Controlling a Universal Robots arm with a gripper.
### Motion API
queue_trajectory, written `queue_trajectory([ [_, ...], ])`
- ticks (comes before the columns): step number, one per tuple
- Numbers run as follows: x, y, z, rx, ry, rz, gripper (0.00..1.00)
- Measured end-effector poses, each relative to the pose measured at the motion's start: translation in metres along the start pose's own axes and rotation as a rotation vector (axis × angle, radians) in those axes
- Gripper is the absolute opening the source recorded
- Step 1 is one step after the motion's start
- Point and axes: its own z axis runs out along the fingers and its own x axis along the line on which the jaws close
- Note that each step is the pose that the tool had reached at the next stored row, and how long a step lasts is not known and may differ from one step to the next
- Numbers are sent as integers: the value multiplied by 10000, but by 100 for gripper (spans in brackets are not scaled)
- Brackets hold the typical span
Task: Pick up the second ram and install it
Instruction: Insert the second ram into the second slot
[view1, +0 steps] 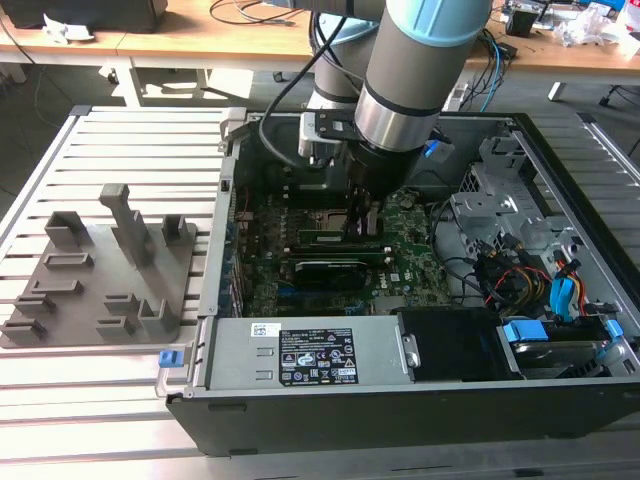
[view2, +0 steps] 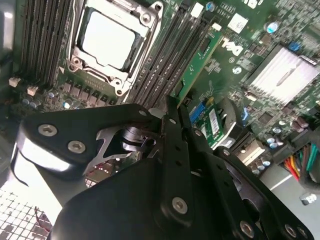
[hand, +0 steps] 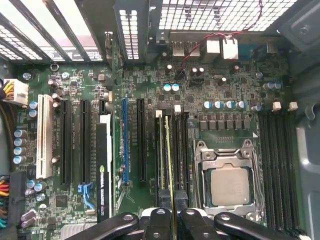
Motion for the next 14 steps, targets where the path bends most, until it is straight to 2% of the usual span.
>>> queue_trajectory([
  [1,4,39,38,1,-1,2,14],
  [3,-4,37,100,1,0,1,14],
  [7,-84,35,155,1,-3,1,14],
  [9,-99,29,211,15,-25,202,14],
  [14,-121,22,250,17,-27,210,14],
])
